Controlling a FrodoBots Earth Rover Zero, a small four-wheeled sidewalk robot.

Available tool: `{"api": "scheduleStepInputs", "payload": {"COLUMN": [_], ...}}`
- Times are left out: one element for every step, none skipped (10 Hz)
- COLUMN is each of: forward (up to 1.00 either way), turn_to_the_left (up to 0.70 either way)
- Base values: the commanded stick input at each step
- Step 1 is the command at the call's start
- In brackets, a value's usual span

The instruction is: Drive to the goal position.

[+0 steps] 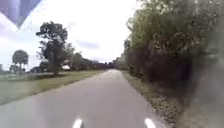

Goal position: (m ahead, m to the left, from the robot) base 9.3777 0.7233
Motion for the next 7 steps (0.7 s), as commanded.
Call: {"api": "scheduleStepInputs", "payload": {"forward": [0.84,0.84,0.84,0.84,0.84,0.84,0.84], "turn_to_the_left": [0.03,0.03,0.03,0.03,0.03,0.03,0.03]}}
